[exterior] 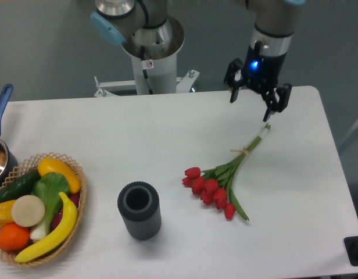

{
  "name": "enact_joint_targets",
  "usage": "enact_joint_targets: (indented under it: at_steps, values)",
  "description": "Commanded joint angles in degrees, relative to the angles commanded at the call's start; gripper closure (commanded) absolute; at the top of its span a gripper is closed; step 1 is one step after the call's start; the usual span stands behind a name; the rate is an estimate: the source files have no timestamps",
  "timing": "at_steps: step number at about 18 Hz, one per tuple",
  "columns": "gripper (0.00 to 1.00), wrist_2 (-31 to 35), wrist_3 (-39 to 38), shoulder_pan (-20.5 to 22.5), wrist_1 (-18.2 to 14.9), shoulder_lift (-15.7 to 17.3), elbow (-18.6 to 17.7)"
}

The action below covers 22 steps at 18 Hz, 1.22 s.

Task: Pick up the flowers from the table
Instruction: 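Move the open gripper down toward the green stems of the red tulips, then lower the gripper around the tulip stems near the flower heads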

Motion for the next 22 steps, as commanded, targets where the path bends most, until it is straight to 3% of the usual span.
enact_joint_targets:
  at_steps: [7,13,22]
  values:
    - [0.0,0.9,-1.5,-1.1,1.7,-2.9,-0.4]
    - [0.0,2.6,-1.0,-2.8,4.2,-8.4,0.7]
    - [0.0,6.5,2.6,-2.6,4.2,-13.5,1.1]
